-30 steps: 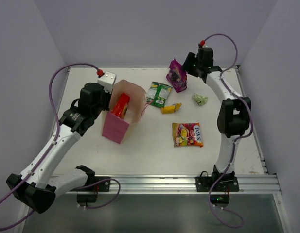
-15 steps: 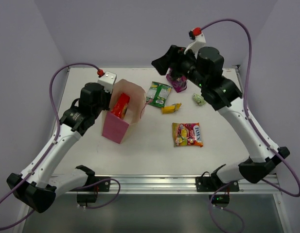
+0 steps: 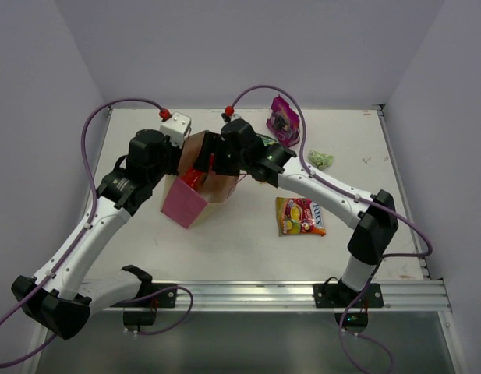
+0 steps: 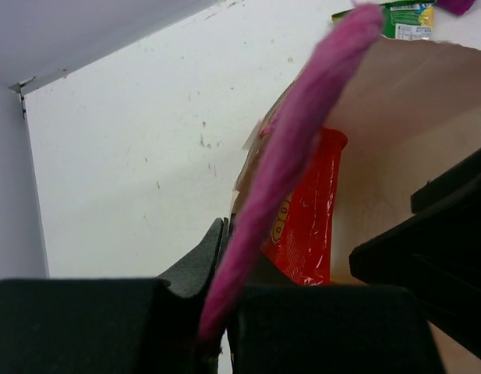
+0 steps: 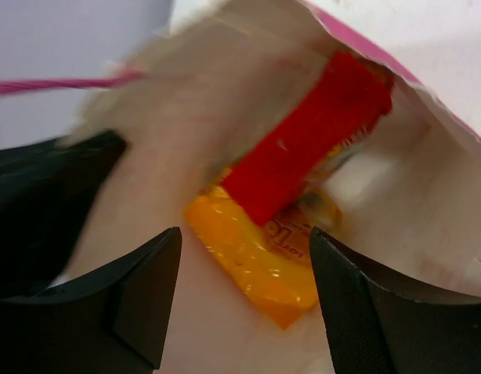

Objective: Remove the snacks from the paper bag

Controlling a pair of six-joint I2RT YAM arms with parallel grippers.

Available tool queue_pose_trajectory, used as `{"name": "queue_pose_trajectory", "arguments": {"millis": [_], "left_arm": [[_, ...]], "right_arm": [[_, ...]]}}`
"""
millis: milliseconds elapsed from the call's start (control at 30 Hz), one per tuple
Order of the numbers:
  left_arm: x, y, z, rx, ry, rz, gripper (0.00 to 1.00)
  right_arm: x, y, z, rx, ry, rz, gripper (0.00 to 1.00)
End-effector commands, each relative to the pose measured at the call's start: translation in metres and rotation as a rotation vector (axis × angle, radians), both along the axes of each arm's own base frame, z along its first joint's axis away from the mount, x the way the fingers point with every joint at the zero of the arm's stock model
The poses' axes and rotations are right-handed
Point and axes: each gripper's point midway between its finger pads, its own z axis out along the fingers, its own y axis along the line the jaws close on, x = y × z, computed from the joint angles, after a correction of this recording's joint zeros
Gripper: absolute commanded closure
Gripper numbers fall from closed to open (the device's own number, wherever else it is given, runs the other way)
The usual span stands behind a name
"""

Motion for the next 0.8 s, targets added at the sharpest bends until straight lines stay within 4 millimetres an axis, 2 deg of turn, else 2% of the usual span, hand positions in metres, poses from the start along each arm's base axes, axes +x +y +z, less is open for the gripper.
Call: {"name": "queue_pose_trajectory", "arguments": {"millis": [0,133,333,433,500,533,567,633,700,767], "left_arm": [[0.011,-0.013,0.083,-0.115,-0.245,-0.048,1.00],[0.007,-0.021,0.077,-0.143,-0.225,-0.087,1.00],[0.003,-0.031,0.063,-0.184,-0.183,-0.117,1.00],[0.002,-0.034,0.061,-0.200,-0.171,-0.130,1.00],[0.001,-0.035,0.059,-0.204,-0.165,-0.134,1.00],[0.001,-0.036,0.056,-0.204,-0.158,-0.136,1.00],[0.001,-0.036,0.056,-0.202,-0.157,-0.136,1.00],[0.001,-0.036,0.055,-0.202,-0.155,-0.138,1.00],[0.000,-0.036,0.055,-0.203,-0.158,-0.141,1.00],[0.000,-0.036,0.054,-0.199,-0.156,-0.142,1.00]], "right_arm": [[0.006,0.000,-0.013,0.035,0.047,-0.091,0.31],[0.013,-0.002,-0.054,0.012,0.113,-0.176,0.30],[0.030,0.007,-0.078,0.032,0.161,-0.273,0.21],[0.036,0.012,-0.081,0.072,0.185,-0.321,0.19],[0.042,0.014,-0.091,0.070,0.195,-0.355,0.19],[0.045,0.016,-0.089,0.080,0.199,-0.366,0.20],[0.047,0.017,-0.098,0.065,0.208,-0.377,0.20],[0.052,0.020,-0.101,0.073,0.213,-0.400,0.23],[0.056,0.022,-0.107,0.075,0.214,-0.412,0.30],[0.058,0.023,-0.111,0.074,0.220,-0.418,0.41]]}}
